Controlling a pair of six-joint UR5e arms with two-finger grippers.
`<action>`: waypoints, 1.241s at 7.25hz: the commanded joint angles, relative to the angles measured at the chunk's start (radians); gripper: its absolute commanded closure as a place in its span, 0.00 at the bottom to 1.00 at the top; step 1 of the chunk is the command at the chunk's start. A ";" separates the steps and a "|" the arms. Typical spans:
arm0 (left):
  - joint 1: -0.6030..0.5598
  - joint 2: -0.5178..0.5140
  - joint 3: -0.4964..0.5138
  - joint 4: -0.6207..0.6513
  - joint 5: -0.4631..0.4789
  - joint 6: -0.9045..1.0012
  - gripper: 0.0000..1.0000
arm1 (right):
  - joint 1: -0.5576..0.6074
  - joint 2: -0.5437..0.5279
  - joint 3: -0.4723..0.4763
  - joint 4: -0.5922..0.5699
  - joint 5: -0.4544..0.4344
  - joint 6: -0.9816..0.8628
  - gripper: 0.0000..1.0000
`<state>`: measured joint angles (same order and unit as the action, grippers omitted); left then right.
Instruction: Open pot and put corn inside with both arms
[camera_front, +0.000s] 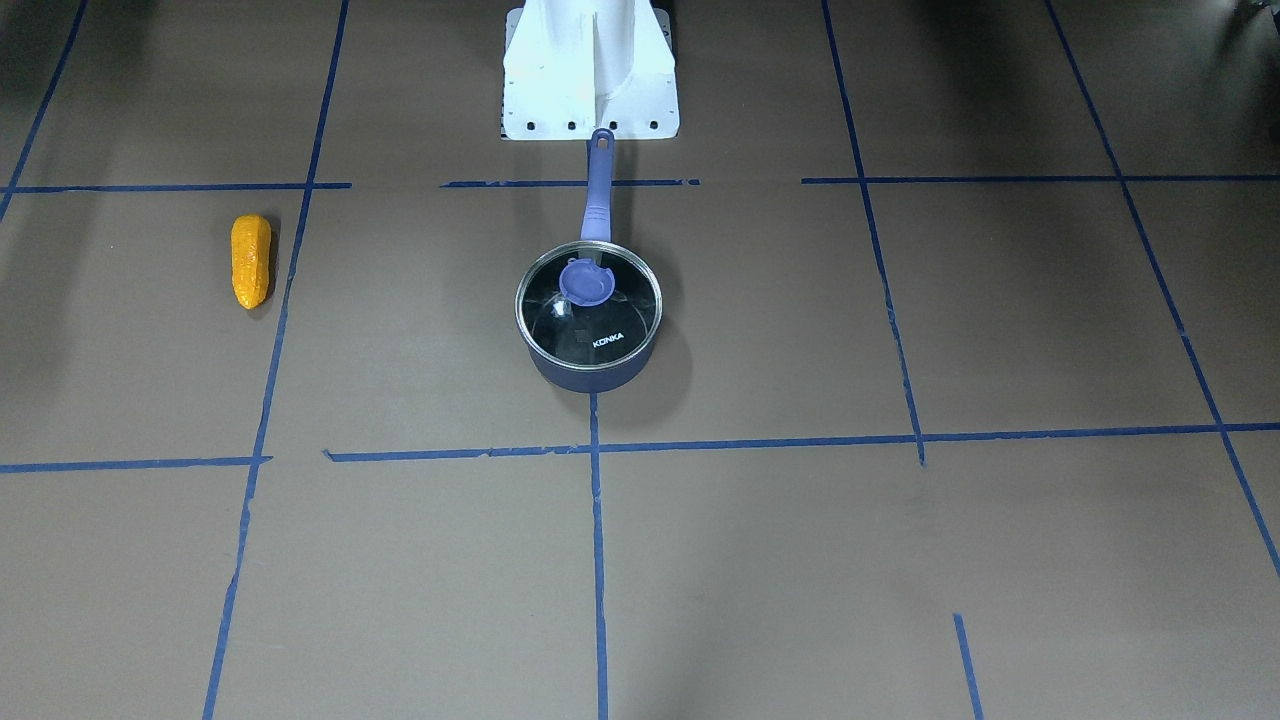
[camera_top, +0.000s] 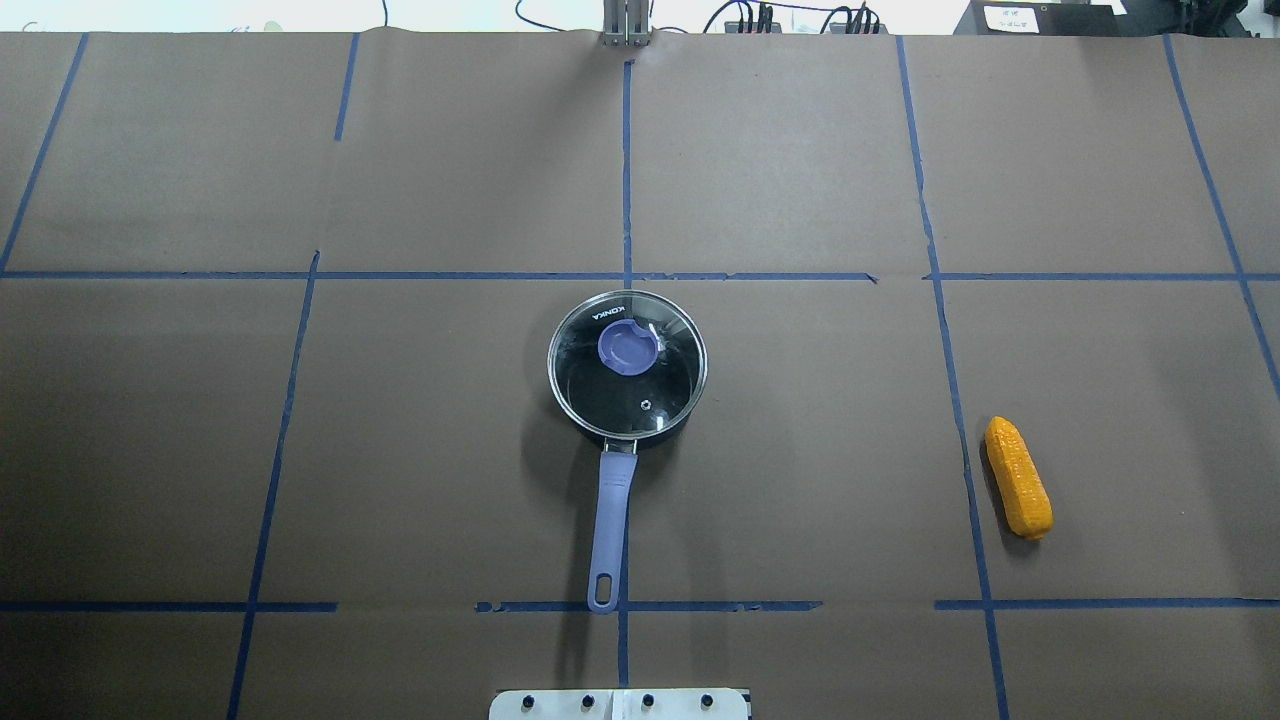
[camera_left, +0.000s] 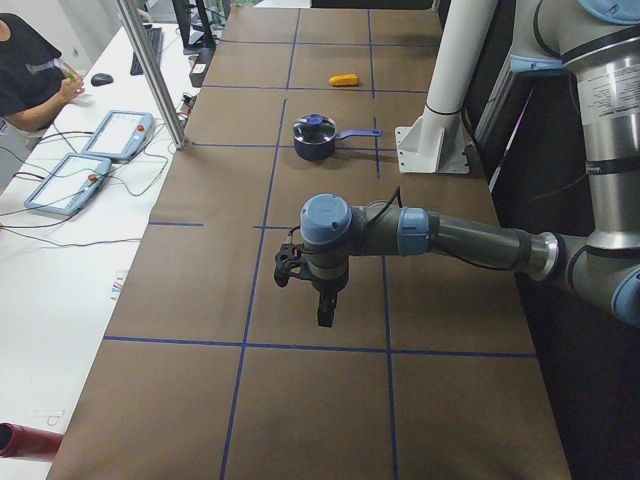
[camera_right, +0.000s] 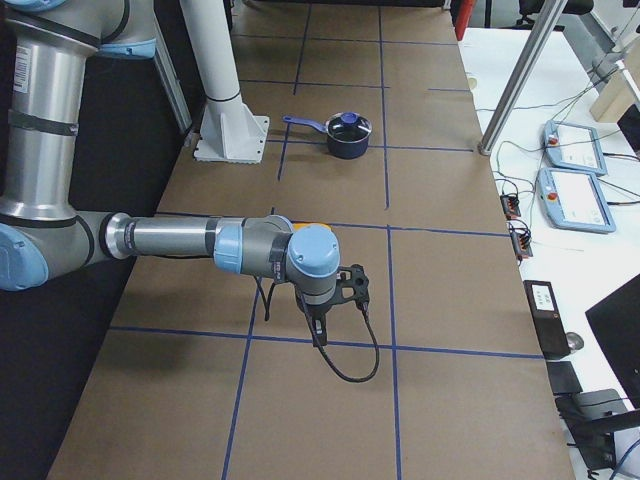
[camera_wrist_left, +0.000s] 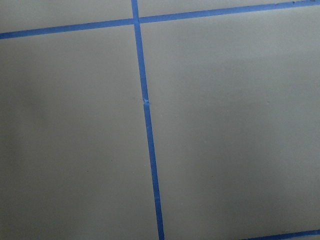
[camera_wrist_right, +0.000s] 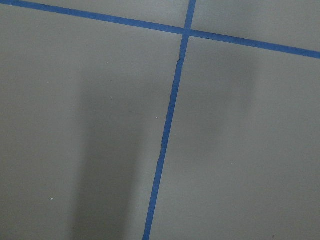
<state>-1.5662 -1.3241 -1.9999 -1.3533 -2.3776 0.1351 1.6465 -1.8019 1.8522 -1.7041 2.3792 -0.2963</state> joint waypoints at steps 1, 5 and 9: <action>0.000 -0.001 -0.014 0.006 -0.009 -0.012 0.00 | 0.006 -0.004 0.002 0.001 -0.002 0.000 0.00; 0.000 -0.001 -0.014 0.006 0.000 -0.023 0.00 | 0.006 -0.004 0.010 0.003 -0.006 0.006 0.00; 0.000 0.000 -0.016 0.000 -0.008 -0.023 0.00 | 0.006 -0.004 0.010 0.001 -0.002 0.009 0.00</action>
<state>-1.5662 -1.3245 -2.0167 -1.3509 -2.3857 0.1115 1.6521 -1.8055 1.8629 -1.7025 2.3752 -0.2875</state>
